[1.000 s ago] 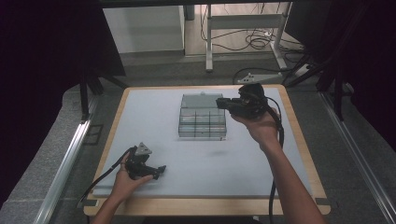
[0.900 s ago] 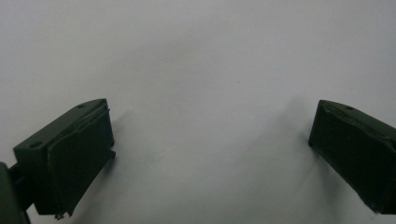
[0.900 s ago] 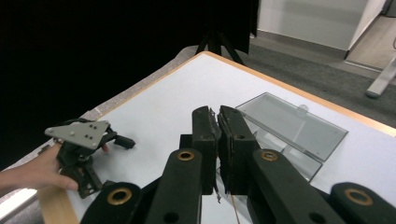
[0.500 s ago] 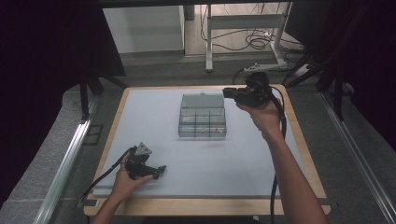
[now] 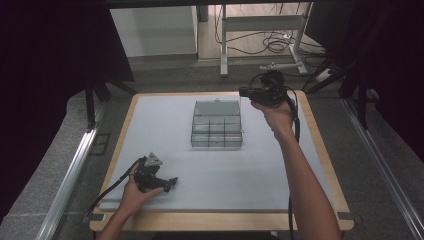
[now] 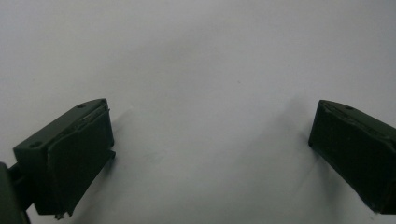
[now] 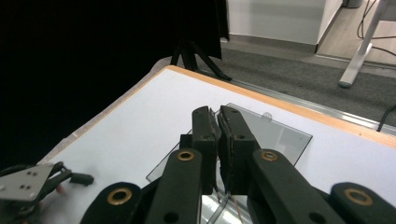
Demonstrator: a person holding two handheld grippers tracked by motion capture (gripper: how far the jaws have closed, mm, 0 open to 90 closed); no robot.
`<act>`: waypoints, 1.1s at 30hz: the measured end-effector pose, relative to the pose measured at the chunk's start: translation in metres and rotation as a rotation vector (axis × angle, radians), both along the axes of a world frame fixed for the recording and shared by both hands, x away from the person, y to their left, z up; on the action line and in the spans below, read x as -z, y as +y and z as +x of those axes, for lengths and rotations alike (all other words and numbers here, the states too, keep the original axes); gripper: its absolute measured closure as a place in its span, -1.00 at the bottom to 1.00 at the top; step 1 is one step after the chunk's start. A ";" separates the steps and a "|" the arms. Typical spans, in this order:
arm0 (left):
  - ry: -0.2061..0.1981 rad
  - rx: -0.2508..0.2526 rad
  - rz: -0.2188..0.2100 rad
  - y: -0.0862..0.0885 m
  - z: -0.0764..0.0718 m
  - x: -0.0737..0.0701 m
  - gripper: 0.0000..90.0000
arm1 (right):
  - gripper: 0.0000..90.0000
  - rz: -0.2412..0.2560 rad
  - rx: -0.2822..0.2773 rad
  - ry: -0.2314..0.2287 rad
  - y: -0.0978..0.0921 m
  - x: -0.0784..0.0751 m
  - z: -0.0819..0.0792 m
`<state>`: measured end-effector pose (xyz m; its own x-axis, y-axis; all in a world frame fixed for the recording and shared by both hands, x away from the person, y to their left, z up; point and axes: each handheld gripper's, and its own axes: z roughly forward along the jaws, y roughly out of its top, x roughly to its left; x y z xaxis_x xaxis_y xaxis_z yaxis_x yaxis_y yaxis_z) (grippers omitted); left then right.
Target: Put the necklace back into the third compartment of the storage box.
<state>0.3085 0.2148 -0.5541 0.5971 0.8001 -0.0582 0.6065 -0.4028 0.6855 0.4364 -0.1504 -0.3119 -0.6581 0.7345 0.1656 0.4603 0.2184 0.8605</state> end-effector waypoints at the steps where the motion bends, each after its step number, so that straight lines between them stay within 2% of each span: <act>1: 0.000 0.000 0.000 0.000 0.000 0.000 -1.00 | 0.87 0.005 0.005 0.000 0.001 0.001 0.003; 8: 0.001 0.004 0.003 0.000 0.000 0.000 -1.00 | 0.87 0.031 0.029 -0.005 0.007 0.004 0.015; 14: 0.000 0.000 -0.001 0.000 0.000 0.000 -1.00 | 0.86 0.031 0.045 -0.004 0.010 0.007 0.025; 23: -0.001 0.001 0.001 0.000 0.000 0.000 -1.00 | 0.86 0.043 0.052 -0.018 0.013 0.008 0.032; 30: -0.002 0.001 -0.001 0.000 0.000 0.000 -1.00 | 0.86 0.051 0.063 -0.007 0.013 0.015 0.039; 33: -0.002 -0.001 -0.002 0.000 0.000 0.000 -1.00 | 0.86 0.039 0.068 -0.004 0.016 0.018 0.042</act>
